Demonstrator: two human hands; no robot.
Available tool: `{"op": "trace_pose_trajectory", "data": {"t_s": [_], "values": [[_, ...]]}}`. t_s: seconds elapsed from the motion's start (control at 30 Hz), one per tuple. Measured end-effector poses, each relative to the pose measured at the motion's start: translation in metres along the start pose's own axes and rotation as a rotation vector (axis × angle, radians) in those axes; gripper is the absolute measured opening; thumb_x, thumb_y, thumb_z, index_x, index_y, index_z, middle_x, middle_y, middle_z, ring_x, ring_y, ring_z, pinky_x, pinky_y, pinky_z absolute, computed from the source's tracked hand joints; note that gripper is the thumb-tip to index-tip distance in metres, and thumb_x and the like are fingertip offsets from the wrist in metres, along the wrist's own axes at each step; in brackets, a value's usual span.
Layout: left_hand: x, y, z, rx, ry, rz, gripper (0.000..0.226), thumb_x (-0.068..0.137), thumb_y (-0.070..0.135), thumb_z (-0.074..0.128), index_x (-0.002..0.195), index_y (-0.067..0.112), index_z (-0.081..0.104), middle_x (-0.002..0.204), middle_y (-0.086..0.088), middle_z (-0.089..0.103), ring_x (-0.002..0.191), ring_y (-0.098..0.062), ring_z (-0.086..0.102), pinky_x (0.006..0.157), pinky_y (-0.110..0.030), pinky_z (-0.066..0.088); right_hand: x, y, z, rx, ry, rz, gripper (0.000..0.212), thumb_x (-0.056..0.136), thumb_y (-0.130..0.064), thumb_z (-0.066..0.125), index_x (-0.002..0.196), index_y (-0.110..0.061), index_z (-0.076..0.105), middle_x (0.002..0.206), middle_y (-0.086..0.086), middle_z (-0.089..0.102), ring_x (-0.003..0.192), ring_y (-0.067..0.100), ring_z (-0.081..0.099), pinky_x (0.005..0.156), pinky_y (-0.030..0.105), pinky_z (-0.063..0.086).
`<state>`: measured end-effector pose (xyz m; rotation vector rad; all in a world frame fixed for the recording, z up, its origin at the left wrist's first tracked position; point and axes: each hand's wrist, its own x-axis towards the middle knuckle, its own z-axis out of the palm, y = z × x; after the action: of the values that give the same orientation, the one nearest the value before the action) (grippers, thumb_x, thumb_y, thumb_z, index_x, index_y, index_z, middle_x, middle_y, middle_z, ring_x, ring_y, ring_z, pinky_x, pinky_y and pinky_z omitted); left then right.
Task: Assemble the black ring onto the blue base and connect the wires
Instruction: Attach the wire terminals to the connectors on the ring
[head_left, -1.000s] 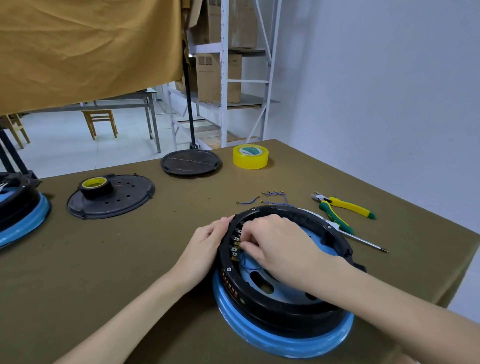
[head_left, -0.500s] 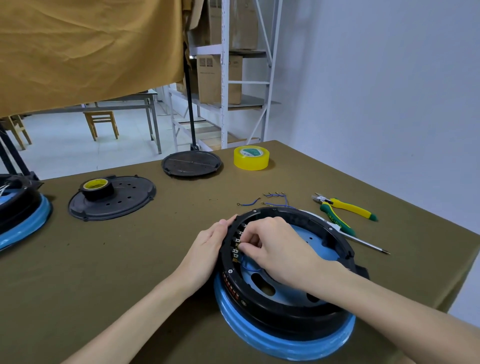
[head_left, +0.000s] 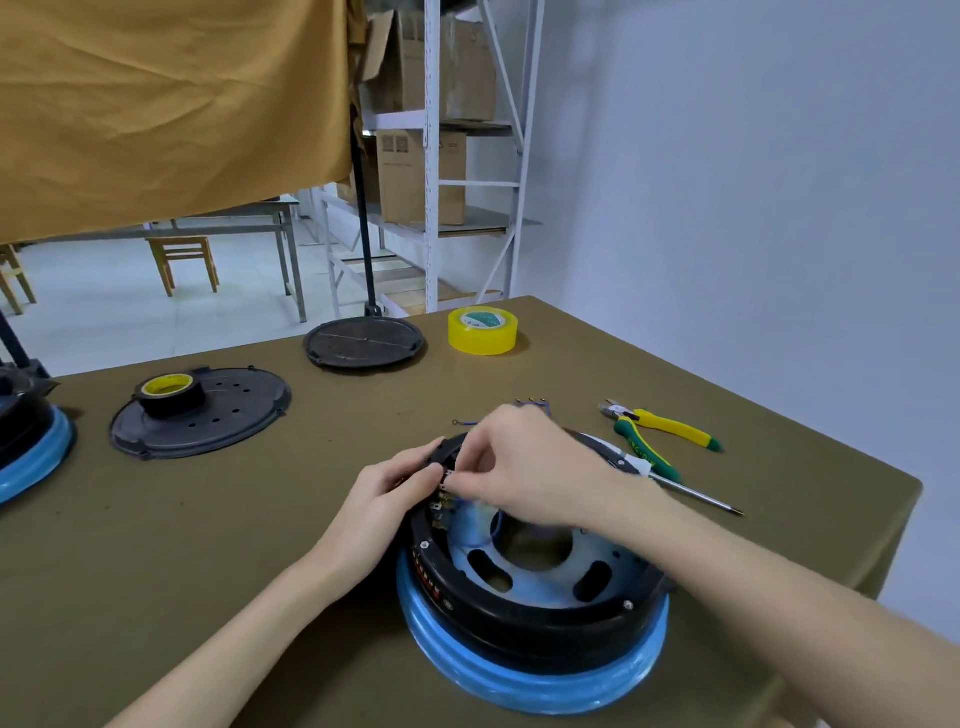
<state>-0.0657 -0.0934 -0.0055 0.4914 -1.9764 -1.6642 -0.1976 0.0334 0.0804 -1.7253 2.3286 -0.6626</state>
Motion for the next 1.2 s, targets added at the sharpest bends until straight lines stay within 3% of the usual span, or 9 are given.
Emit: {"op": "trace_pose_trajectory", "data": {"t_s": [0.07, 0.17, 0.3, 0.37, 0.6, 0.73, 0.8, 0.97, 1.2], "values": [[-0.001, 0.0, -0.001, -0.023, -0.004, 0.001, 0.034, 0.105, 0.017, 0.055, 0.132, 0.031, 0.067, 0.131, 0.021, 0.07, 0.127, -0.001, 0.061, 0.109, -0.021, 0.047, 0.017, 0.009, -0.021, 0.134, 0.101, 0.077, 0.019, 0.085, -0.032, 0.069, 0.07, -0.023, 0.075, 0.064, -0.008, 0.074, 0.064, 0.007, 0.071, 0.072, 0.032, 0.06], [-0.002, -0.002, 0.001, -0.03, 0.015, 0.006, 0.035, 0.104, 0.02, 0.056, 0.136, 0.029, 0.067, 0.136, 0.017, 0.068, 0.129, -0.003, 0.061, 0.113, -0.029, 0.045, 0.059, 0.039, -0.033, 0.216, 0.318, 0.232, 0.018, 0.085, -0.021, 0.065, 0.07, -0.018, 0.074, 0.069, -0.001, 0.076, 0.078, 0.019, 0.075, 0.083, 0.043, 0.062], [-0.003, -0.003, 0.001, -0.028, -0.005, 0.034, 0.038, 0.102, 0.033, 0.06, 0.139, 0.029, 0.065, 0.14, 0.011, 0.066, 0.132, -0.008, 0.06, 0.115, -0.039, 0.043, 0.104, 0.087, -0.012, 0.015, 0.025, 0.346, 0.013, 0.087, -0.014, 0.068, 0.087, -0.006, 0.079, 0.101, 0.006, 0.076, 0.099, 0.026, 0.071, 0.092, 0.04, 0.058], [-0.002, -0.005, -0.001, -0.021, -0.009, 0.039, 0.043, 0.097, 0.036, 0.057, 0.139, 0.028, 0.065, 0.139, 0.008, 0.067, 0.131, -0.012, 0.061, 0.114, -0.042, 0.045, 0.115, 0.103, -0.002, -0.078, -0.094, 0.381, 0.009, 0.086, -0.018, 0.072, 0.089, -0.011, 0.078, 0.109, 0.008, 0.075, 0.101, 0.028, 0.069, 0.097, 0.044, 0.057], [0.003, -0.012, -0.003, -0.03, -0.035, 0.056, 0.037, 0.1, 0.033, 0.055, 0.134, 0.033, 0.069, 0.137, 0.005, 0.068, 0.129, -0.017, 0.063, 0.111, -0.046, 0.046, 0.127, 0.112, 0.003, -0.156, -0.05, 0.321, 0.01, 0.093, -0.015, 0.064, 0.085, -0.013, 0.069, 0.099, 0.006, 0.072, 0.096, 0.031, 0.069, 0.092, 0.044, 0.057], [0.005, -0.014, -0.004, -0.035, -0.037, 0.058, 0.037, 0.1, 0.033, 0.055, 0.135, 0.032, 0.068, 0.137, 0.004, 0.068, 0.128, -0.018, 0.064, 0.111, -0.048, 0.047, 0.116, 0.092, -0.012, 0.188, 0.244, 0.097, 0.019, 0.103, -0.015, 0.058, 0.086, -0.013, 0.067, 0.085, 0.002, 0.074, 0.084, 0.02, 0.069, 0.082, 0.037, 0.056], [0.005, -0.015, -0.004, -0.038, -0.036, 0.062, 0.036, 0.1, 0.034, 0.056, 0.133, 0.034, 0.069, 0.136, 0.004, 0.069, 0.127, -0.017, 0.064, 0.11, -0.045, 0.048, 0.105, 0.076, -0.022, 0.457, 0.269, -0.004, 0.02, 0.104, -0.015, 0.058, 0.086, -0.014, 0.067, 0.077, -0.002, 0.073, 0.074, 0.013, 0.068, 0.073, 0.026, 0.053], [0.005, -0.013, -0.002, -0.049, -0.028, 0.066, 0.034, 0.098, 0.035, 0.057, 0.129, 0.039, 0.071, 0.134, 0.007, 0.07, 0.126, -0.014, 0.065, 0.107, -0.041, 0.048, 0.072, 0.047, -0.041, 0.973, 0.095, -0.082, 0.016, 0.107, -0.019, 0.056, 0.097, -0.013, 0.067, 0.083, 0.004, 0.069, 0.073, 0.019, 0.066, 0.072, 0.029, 0.055], [0.003, -0.01, -0.001, -0.05, -0.026, 0.065, 0.038, 0.098, 0.036, 0.057, 0.133, 0.032, 0.069, 0.136, 0.005, 0.069, 0.128, -0.015, 0.064, 0.113, -0.046, 0.045, 0.031, 0.022, -0.05, 1.214, -0.121, -0.162, 0.018, 0.107, -0.018, 0.053, 0.096, -0.014, 0.066, 0.081, 0.004, 0.061, 0.066, 0.017, 0.055, 0.068, 0.028, 0.05]]}}
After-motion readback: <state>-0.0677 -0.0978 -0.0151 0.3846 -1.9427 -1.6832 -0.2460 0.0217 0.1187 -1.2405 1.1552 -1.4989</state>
